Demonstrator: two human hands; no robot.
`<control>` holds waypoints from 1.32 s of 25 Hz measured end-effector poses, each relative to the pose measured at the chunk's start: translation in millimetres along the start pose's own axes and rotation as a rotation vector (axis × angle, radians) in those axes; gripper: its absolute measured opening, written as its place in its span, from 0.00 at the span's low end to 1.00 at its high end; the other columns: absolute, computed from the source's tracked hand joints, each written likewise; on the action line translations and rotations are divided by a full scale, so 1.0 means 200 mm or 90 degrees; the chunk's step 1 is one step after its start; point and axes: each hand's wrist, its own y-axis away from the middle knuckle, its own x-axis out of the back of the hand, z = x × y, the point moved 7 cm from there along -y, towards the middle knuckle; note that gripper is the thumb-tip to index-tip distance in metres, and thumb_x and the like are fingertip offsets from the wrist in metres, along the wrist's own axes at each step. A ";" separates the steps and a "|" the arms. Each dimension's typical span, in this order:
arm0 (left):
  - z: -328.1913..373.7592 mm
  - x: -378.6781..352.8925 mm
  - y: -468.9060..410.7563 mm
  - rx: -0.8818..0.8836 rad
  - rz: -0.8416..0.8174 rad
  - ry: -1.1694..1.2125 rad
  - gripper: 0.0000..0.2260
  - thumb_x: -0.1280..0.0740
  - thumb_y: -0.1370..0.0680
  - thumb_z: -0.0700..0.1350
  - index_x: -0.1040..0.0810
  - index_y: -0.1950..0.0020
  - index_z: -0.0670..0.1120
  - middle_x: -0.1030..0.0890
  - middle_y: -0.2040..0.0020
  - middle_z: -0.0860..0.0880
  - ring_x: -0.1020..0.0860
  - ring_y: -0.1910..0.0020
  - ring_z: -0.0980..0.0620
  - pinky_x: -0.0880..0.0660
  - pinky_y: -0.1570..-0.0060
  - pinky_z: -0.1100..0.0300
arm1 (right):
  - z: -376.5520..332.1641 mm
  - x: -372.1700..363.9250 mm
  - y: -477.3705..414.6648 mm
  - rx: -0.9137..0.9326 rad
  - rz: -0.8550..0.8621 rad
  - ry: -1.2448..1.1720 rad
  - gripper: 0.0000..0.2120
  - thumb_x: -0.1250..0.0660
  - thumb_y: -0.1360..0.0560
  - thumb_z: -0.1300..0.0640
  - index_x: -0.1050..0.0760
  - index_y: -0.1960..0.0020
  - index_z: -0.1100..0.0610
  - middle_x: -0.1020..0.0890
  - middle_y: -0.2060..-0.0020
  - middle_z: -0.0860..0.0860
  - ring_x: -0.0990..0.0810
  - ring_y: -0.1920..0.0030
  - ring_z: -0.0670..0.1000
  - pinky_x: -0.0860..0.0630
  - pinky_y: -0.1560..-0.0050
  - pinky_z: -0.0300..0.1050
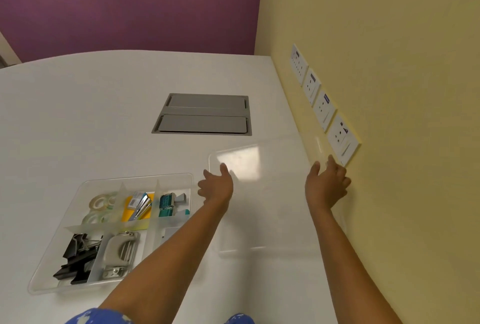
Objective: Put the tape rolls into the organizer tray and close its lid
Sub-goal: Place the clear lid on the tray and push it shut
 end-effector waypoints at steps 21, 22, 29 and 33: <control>-0.07 1.17 -0.43 0.001 -0.249 0.800 0.24 0.38 0.21 0.38 0.39 0.25 0.46 0.24 0.52 0.45 0.16 0.68 0.53 0.19 0.55 0.60 | -0.48 -0.55 0.53 -0.399 -0.439 -0.966 0.13 0.36 0.22 0.62 0.28 0.38 0.60 0.24 0.45 0.56 0.13 0.63 0.48 0.16 0.64 0.38; -0.12 1.21 -0.45 0.005 -0.246 0.769 0.25 0.40 0.21 0.37 0.40 0.24 0.45 0.24 0.49 0.44 0.16 0.67 0.54 0.18 0.58 0.61 | -0.49 -0.58 0.57 -0.386 -0.472 -0.933 0.12 0.38 0.21 0.62 0.27 0.39 0.60 0.23 0.43 0.57 0.12 0.61 0.49 0.16 0.63 0.39; -0.37 1.53 -0.57 -0.107 -0.185 0.224 0.24 0.42 0.18 0.47 0.44 0.23 0.47 0.25 0.35 0.43 0.21 0.51 0.45 0.23 0.56 0.55 | -0.59 -0.60 0.87 -0.177 -0.536 -0.418 0.14 0.41 0.19 0.52 0.31 0.35 0.55 0.23 0.50 0.53 0.22 0.58 0.51 0.21 0.57 0.45; -0.47 1.56 -0.59 -0.171 -0.062 -0.006 0.21 0.47 0.18 0.55 0.40 0.25 0.51 0.22 0.40 0.40 0.19 0.62 0.45 0.20 0.65 0.55 | -0.59 -0.62 0.98 -0.045 -0.471 -0.172 0.18 0.43 0.20 0.44 0.34 0.33 0.50 0.22 0.50 0.56 0.24 0.65 0.52 0.26 0.65 0.41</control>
